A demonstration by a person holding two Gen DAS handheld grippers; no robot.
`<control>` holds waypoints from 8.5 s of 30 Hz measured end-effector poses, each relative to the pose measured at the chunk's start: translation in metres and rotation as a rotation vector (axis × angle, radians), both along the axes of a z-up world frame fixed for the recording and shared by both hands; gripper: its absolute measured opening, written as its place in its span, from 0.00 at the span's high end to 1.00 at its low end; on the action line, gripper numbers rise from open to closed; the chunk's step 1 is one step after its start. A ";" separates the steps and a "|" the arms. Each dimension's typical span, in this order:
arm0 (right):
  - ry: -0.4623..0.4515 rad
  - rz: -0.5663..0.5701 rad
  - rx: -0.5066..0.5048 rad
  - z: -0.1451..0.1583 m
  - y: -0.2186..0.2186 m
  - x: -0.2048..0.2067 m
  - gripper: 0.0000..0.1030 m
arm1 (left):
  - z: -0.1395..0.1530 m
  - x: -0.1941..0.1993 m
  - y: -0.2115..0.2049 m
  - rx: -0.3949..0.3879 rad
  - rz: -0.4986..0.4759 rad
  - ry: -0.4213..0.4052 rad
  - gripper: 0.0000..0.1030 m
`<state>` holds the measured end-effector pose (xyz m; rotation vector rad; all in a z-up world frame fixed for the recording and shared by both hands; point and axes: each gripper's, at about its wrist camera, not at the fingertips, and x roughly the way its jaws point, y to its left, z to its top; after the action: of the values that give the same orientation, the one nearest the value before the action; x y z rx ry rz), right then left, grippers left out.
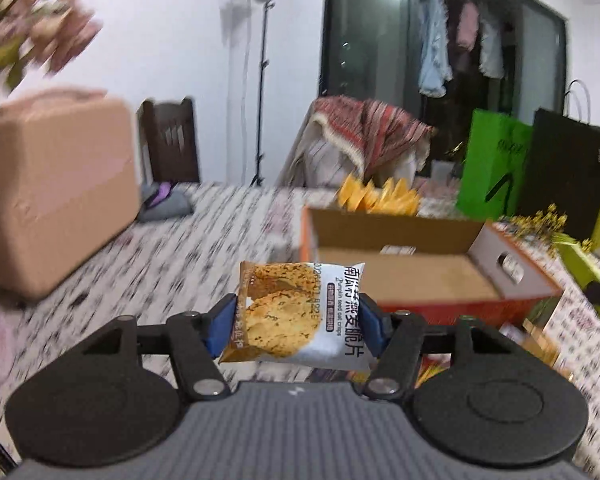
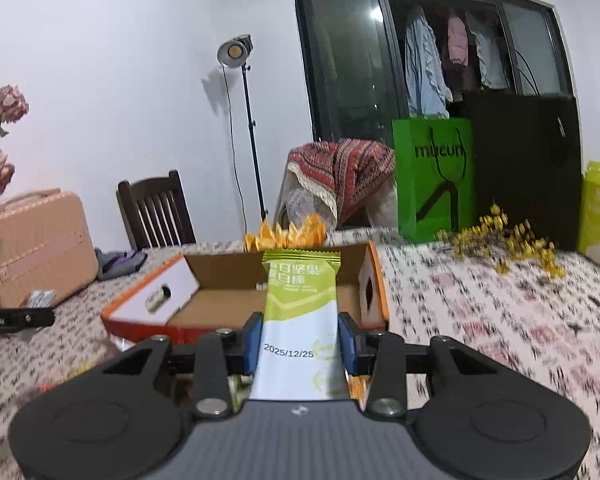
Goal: Organize snacks
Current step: 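Carry the bar into the box and open the right tool while the left tool drops the packet in, then move both open tools back from the box to the snack pile, then grasp the gold cracker packet with the right tool while the left tool grasps the red-blue bag, then lift both held snacks and carry them toward the cardboard box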
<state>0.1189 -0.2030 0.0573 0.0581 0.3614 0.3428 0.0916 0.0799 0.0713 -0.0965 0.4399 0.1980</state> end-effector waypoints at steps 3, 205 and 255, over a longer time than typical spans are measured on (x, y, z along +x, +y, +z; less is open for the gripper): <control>-0.018 0.003 0.005 0.014 0.007 0.017 0.63 | 0.014 0.021 -0.013 0.003 -0.028 -0.016 0.38; 0.191 -0.039 0.057 -0.066 -0.045 -0.029 0.61 | -0.066 0.021 -0.044 -0.129 0.055 0.282 0.27; 0.048 0.000 -0.010 -0.001 0.005 0.028 0.61 | 0.011 0.017 -0.014 -0.098 -0.135 -0.038 0.29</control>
<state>0.1464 -0.1978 0.0563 0.0564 0.4103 0.3403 0.1090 0.0662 0.0820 -0.1658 0.4162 0.0417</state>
